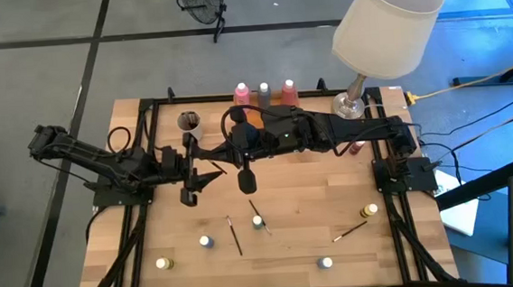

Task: Pick & Place Paint Supplies
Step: Put the silver paint brush into the white cup

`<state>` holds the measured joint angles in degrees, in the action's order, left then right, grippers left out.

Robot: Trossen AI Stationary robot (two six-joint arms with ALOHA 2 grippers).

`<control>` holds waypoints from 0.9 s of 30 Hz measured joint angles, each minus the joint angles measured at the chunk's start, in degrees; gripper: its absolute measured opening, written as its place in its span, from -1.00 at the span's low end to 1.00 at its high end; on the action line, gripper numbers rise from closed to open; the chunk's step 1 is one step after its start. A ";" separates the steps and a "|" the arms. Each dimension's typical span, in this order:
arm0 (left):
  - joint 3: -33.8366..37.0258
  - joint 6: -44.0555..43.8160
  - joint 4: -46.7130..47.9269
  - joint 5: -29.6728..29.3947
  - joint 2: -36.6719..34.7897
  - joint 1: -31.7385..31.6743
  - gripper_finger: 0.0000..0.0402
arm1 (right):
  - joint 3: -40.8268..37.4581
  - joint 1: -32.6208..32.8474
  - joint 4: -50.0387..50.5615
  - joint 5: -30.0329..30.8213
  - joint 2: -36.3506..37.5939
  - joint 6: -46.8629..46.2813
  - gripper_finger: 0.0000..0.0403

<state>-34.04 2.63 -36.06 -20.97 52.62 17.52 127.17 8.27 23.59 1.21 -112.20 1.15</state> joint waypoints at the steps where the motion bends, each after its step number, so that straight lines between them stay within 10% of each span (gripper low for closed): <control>1: 0.00 0.91 -0.01 -0.01 0.00 0.00 0.12 | 0.00 0.00 0.02 0.00 0.00 0.00 -1.00; 12: 0.00 4.18 0.00 -0.08 0.00 -0.04 0.02 | 0.00 -0.50 0.63 -0.22 0.00 0.00 -1.00; 27: 0.00 4.18 0.22 1.58 0.00 -2.45 -0.64 | 0.00 -1.28 1.46 -1.44 0.00 0.82 -1.00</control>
<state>-34.04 6.81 -35.83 -19.40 52.62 15.07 127.17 6.99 25.06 -0.23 -112.20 1.96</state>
